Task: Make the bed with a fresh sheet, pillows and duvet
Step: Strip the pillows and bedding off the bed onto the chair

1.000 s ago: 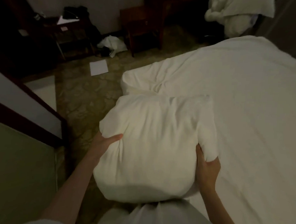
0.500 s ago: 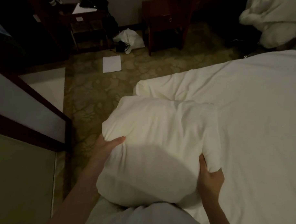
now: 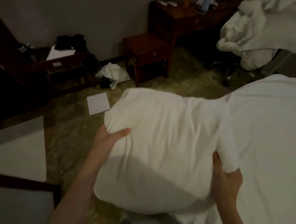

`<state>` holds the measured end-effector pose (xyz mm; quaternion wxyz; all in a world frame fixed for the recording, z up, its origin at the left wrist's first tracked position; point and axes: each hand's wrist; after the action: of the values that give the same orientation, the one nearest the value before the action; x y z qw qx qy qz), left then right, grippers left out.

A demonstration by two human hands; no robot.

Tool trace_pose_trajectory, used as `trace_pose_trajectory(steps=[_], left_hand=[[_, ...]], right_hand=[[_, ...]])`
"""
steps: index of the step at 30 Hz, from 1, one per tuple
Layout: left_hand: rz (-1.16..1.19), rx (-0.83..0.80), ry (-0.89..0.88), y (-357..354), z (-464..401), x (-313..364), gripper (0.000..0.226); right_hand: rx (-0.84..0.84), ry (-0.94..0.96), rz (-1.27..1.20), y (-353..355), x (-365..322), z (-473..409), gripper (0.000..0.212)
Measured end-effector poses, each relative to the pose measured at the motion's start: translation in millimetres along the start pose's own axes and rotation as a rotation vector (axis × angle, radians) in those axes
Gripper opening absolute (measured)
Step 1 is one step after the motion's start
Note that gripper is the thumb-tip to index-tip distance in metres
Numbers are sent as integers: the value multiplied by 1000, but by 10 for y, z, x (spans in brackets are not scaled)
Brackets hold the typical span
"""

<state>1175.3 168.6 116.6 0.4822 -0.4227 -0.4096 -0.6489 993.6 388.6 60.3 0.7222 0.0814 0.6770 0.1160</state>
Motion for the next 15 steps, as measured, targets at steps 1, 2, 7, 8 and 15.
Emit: trace_pose_trajectory(steps=[1, 2, 7, 8, 15], left_hand=[[33, -15, 2, 9, -185, 109, 53], [55, -26, 7, -4, -350, 231, 55], [53, -107, -15, -120, -1278, 634, 79], [44, -123, -23, -184, -1447, 736, 80], [-11, -286, -92, -899, -2930, 1465, 70]], right_hand=[[4, 13, -24, -156, -158, -32, 53], [18, 30, -52, -286, -308, -74, 46], [109, 102, -127, -931, -903, -358, 26], [137, 121, -140, -1067, -1000, -442, 27], [324, 182, -192, -2190, -1490, -1228, 35]])
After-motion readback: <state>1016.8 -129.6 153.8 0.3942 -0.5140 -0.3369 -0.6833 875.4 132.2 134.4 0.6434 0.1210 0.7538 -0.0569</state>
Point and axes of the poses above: each hand's wrist, its own z-axis away from the middle knuckle, its own y-axis out of the back of the hand, x = y × z, and after that the axes turned 8 degrees about x, right-handed
